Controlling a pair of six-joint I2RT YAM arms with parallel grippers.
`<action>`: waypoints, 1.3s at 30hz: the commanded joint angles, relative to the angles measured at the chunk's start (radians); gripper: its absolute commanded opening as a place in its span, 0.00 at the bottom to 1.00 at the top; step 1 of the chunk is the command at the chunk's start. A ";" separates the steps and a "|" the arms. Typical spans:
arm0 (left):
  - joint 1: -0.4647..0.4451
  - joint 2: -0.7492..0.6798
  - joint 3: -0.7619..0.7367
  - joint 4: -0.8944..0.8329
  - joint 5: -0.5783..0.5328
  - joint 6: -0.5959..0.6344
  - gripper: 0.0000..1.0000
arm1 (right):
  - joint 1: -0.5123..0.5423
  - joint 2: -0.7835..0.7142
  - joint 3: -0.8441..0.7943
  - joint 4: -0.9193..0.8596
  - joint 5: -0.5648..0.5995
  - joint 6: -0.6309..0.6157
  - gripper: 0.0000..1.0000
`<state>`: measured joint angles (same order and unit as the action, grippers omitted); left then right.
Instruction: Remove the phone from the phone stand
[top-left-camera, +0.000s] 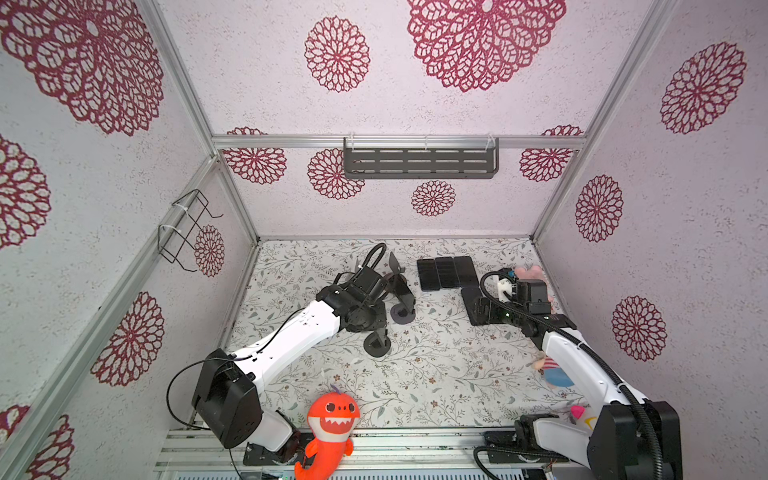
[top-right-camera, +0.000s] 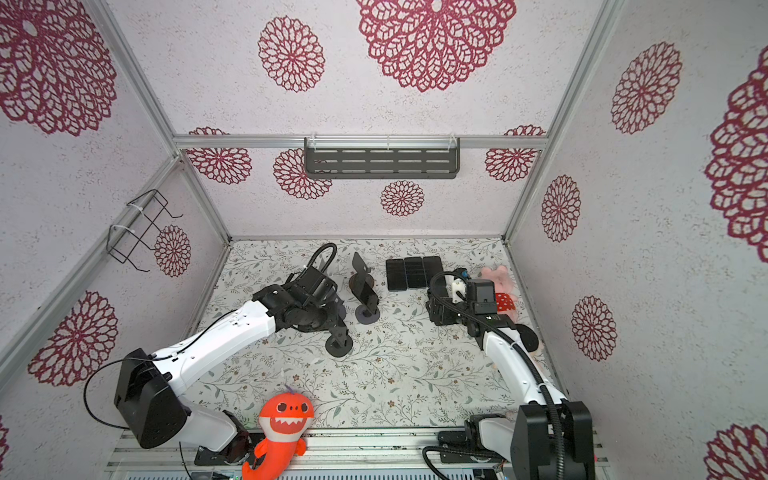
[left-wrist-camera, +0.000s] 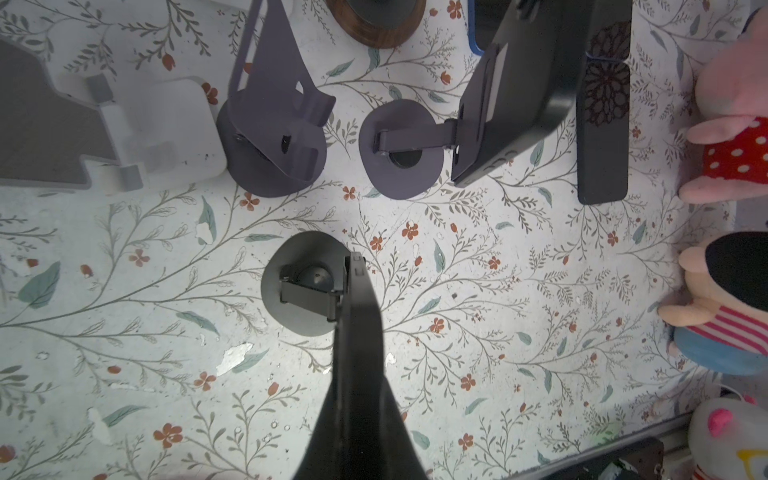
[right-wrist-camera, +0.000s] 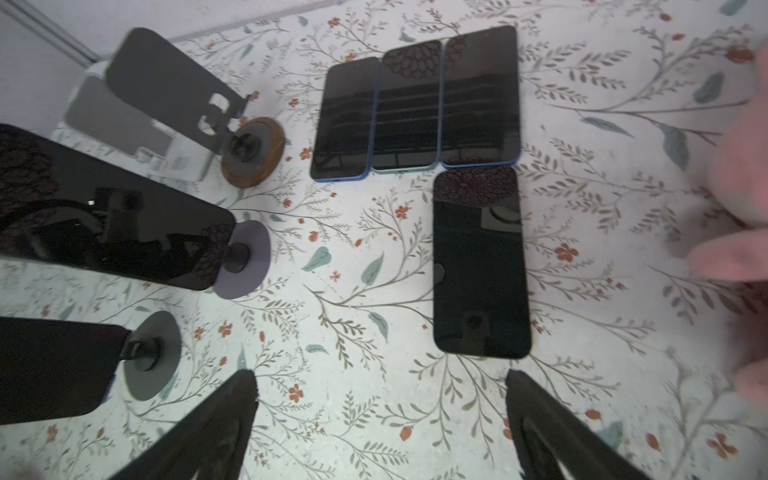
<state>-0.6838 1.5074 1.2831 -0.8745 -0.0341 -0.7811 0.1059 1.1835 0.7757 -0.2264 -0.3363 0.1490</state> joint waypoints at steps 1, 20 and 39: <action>0.014 -0.001 0.079 -0.018 0.012 0.066 0.02 | 0.008 -0.039 0.018 0.041 -0.188 -0.034 0.96; 0.283 -0.003 0.374 -0.118 0.371 0.366 0.00 | 0.183 -0.117 0.369 -0.334 -0.044 -0.221 0.91; 0.376 0.121 0.256 0.077 0.983 0.350 0.00 | 0.546 0.277 0.837 -0.674 0.078 -0.475 0.98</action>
<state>-0.3183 1.6363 1.5372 -0.8566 0.8303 -0.4561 0.6178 1.4410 1.5513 -0.8398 -0.2882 -0.2535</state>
